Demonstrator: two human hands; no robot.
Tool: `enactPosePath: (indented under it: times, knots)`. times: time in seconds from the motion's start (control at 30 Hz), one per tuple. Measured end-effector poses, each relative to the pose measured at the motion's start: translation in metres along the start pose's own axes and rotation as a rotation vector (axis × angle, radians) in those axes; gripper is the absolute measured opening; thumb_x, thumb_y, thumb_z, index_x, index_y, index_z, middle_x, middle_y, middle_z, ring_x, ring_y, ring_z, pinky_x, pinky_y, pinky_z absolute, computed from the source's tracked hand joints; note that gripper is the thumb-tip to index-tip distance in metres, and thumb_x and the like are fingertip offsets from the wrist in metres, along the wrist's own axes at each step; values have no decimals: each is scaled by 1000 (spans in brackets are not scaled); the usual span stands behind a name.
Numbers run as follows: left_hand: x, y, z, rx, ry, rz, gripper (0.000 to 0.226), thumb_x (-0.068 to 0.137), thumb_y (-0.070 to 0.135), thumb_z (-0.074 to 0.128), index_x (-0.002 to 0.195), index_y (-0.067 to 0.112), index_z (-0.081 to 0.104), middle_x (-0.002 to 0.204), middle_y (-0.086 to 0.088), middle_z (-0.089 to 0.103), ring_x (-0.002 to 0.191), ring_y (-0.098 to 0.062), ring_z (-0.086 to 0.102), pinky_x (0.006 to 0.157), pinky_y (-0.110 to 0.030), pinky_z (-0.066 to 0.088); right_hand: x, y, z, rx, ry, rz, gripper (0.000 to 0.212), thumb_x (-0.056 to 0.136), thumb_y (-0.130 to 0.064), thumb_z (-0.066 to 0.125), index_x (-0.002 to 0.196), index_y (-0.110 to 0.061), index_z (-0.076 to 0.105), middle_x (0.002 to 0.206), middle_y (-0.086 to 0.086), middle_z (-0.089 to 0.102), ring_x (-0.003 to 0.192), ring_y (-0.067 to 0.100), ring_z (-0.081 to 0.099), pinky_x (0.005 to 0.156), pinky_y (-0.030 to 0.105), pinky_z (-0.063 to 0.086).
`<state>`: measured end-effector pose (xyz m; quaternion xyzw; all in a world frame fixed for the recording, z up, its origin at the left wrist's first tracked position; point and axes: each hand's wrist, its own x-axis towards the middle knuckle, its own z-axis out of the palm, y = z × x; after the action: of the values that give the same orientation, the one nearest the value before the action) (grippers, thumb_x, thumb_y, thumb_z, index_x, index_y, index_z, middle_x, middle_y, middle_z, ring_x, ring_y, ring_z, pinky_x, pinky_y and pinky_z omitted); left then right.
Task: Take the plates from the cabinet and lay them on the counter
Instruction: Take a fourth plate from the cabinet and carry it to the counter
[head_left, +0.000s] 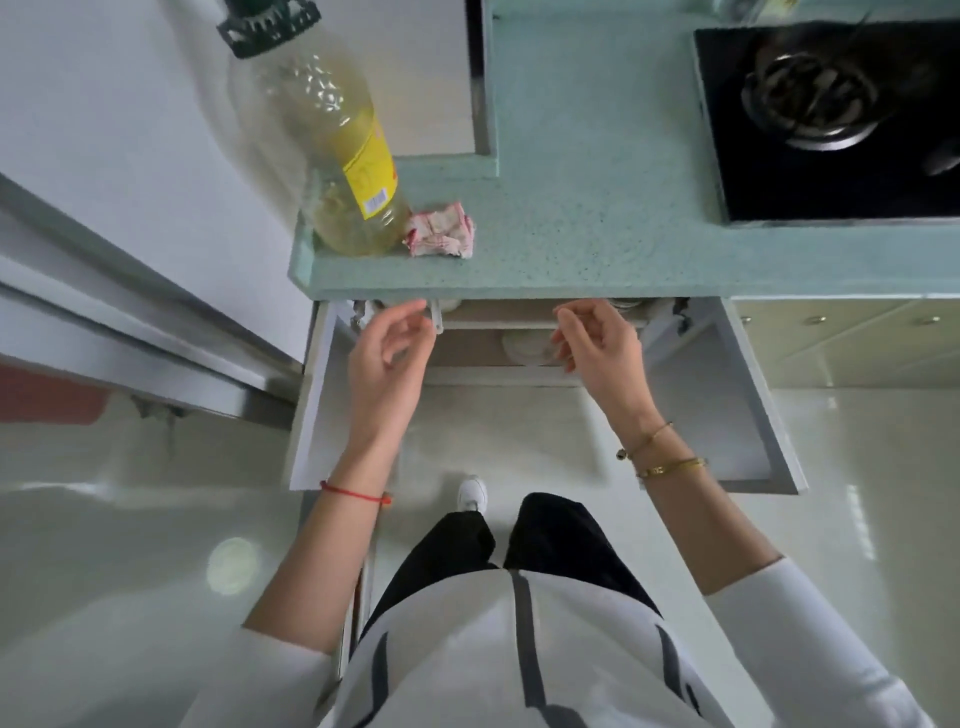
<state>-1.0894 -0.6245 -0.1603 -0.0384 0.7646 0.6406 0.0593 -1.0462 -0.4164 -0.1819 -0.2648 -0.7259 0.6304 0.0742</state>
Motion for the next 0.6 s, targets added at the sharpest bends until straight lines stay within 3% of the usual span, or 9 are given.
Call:
enactPosePath:
  times: [0.1,0.2,0.27,0.33,0.5,0.6]
  knots:
    - [18,-9,7,45,-95,6,23,94,20,68,116,15,70,94,3,66,87,7,63,83,-14,51,5,10,3,5,70,34,21,97,-21,57,104,-3,64,79,8,70,65,13,61,58,28,51]
    - [29,-23,20,71,-130,-11,22,94,19,66,116,15,70,103,-14,67,91,2,66,91,-21,54,17,27,4,15,101,48,21,97,-23,57,105,-4,64,78,5,69,64,11,61,56,26,50]
    - [39,-43,33,54,-144,-37,22,95,17,66,117,13,69,114,-13,69,102,-13,68,99,-39,55,30,49,5,11,114,54,20,96,-24,58,104,-7,64,77,3,69,63,11,61,56,28,50]
    - [53,-74,51,50,-144,-30,21,94,17,66,116,16,70,115,-12,69,103,-19,67,100,-48,53,50,79,5,2,126,43,18,95,-25,58,102,-10,65,75,0,69,62,10,61,57,29,51]
    - [93,-169,93,66,-154,-4,21,92,26,67,113,25,71,107,-8,69,95,-11,66,98,-48,55,97,165,12,-44,139,8,11,94,-27,58,95,-17,64,69,-7,69,60,8,62,59,35,54]
    - [125,-235,119,75,-150,28,22,90,28,67,112,27,71,102,3,70,90,-6,67,96,-41,57,132,232,20,-60,145,-2,14,95,-28,58,95,-16,65,68,-8,67,56,1,60,56,28,53]
